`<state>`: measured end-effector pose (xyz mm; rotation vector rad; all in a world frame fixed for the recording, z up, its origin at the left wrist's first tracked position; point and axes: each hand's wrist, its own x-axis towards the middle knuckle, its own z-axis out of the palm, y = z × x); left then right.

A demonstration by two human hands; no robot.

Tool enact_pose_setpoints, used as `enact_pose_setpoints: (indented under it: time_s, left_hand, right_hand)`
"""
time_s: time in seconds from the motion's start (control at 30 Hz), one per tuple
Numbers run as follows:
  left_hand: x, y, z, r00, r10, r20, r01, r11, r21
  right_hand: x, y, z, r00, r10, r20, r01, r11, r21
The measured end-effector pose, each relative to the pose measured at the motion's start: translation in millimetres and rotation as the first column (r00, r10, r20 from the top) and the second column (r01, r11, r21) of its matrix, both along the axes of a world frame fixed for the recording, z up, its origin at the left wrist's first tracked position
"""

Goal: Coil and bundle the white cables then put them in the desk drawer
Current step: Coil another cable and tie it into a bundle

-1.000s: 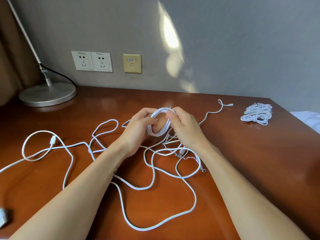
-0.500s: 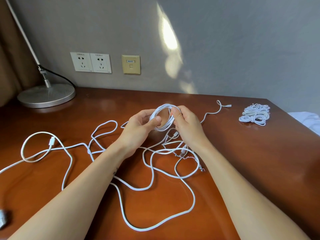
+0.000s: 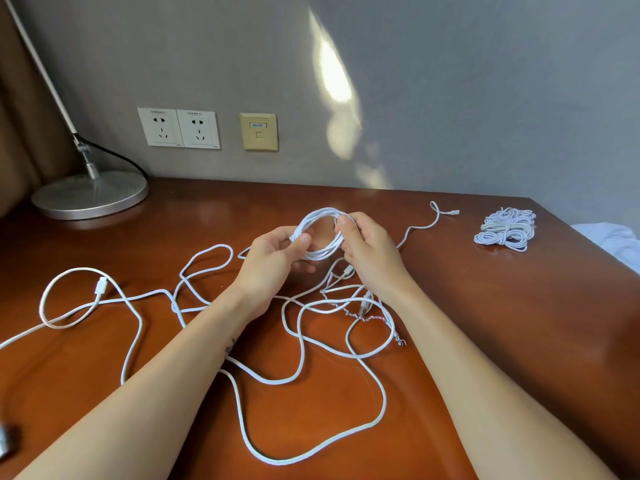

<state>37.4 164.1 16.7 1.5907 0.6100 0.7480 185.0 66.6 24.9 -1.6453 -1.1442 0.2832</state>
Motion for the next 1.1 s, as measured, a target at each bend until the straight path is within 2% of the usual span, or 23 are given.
enact_pose_setpoints:
  time_s: [0.07,0.13,0.3,0.43,0.67,0.9,1.0,1.1]
  left_hand:
    - [1,1,1,0.998,0.045,0.044,-0.042,0.996,-0.074]
    - [1,1,1,0.995,0.085,0.043,-0.082,0.995,-0.064]
    - [0,-1,-3,0.973,0.219,-0.07,-0.192,0.941,0.28]
    - [-1,0,-4,0.958,0.266,-0.106,-0.213,0.91,0.356]
    - [-2,3,-4,0.954,0.271,-0.131,-0.2,0.896,0.396]
    - [-4,2,-3,0.967,0.203,-0.156,-0.121,0.9,0.419]
    - [-4,2,-3,0.976,0.157,-0.153,-0.073,0.891,0.448]
    - [-4,2,-4,0.988,0.092,-0.12,-0.032,0.902,0.432]
  right_hand:
    - [-1,0,1,1.0,0.012,0.002,-0.012,1.0,0.005]
    - [-2,-1,1,1.0,0.02,0.012,-0.02,1.0,-0.001]
    - [-4,-4,1,0.999,0.034,0.005,-0.034,0.999,-0.039]
    - [-6,-5,2,0.999,0.029,0.018,-0.028,0.997,-0.075]
    - [1,-7,2,0.998,-0.039,0.042,0.042,0.997,-0.064]
    - [11,-1,-6,0.974,-0.176,0.145,0.156,0.978,0.14]
    - [13,-2,-7,0.963,-0.23,0.14,0.197,0.957,0.214]
    - [14,-2,-5,0.958,-0.271,0.098,0.245,0.945,0.217]
